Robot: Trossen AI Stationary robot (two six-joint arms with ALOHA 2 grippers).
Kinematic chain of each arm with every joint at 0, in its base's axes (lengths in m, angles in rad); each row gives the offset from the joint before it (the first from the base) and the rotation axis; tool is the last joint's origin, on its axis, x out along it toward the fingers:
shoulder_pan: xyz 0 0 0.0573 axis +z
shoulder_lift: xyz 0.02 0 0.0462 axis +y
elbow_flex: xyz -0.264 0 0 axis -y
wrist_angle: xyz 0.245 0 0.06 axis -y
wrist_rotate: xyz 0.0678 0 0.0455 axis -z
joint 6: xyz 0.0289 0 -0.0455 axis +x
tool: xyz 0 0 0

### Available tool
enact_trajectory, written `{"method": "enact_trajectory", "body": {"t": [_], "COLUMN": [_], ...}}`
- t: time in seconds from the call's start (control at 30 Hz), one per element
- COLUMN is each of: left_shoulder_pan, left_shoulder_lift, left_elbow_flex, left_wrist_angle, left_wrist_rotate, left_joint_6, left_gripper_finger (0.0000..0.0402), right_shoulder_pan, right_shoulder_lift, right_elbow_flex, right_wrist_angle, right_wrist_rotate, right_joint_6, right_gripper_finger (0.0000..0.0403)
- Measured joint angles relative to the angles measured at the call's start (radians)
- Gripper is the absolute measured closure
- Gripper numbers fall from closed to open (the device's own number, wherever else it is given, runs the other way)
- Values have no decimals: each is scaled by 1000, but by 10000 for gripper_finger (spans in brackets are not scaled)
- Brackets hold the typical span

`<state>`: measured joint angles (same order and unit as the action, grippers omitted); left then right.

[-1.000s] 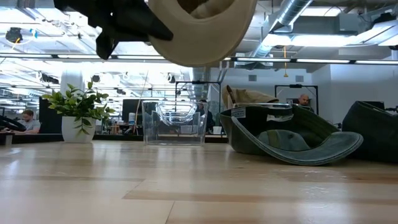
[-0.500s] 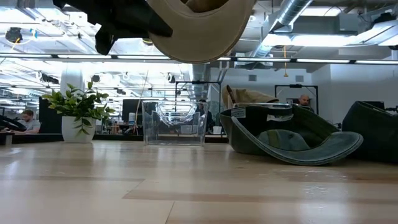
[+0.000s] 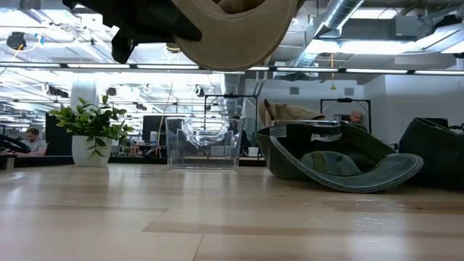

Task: Pick & Place hat
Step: Put the brown cap into the right transparent bin

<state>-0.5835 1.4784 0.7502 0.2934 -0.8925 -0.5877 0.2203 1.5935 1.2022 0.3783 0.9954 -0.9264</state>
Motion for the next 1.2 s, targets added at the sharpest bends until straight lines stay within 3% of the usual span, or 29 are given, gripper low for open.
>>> {"method": "enact_trajectory", "body": {"t": [0.3, 0.8, 1.03, 1.2], "left_shoulder_pan": [0, 2, 2, 2], "left_shoulder_lift": [0, 0, 0, 0], "left_elbow_flex": [0, 0, 0, 0], "left_wrist_angle": [0, -20, -26, -27], "left_wrist_rotate": [1, 2, 3, 50], "left_joint_6": [5, 8, 29, 30], "left_gripper_finger": [385, 385, 385, 385], "right_shoulder_pan": [-65, 143, 281, 291], "right_shoulder_lift": [0, -1, -1, 0], "right_elbow_flex": [0, 56, 56, 56], "right_wrist_angle": [174, 251, -88, -335], "right_wrist_rotate": [-62, -182, -185, -188], "right_joint_6": [-18, -9, 182, 369], "right_gripper_finger": [403, 403, 403, 403]}}
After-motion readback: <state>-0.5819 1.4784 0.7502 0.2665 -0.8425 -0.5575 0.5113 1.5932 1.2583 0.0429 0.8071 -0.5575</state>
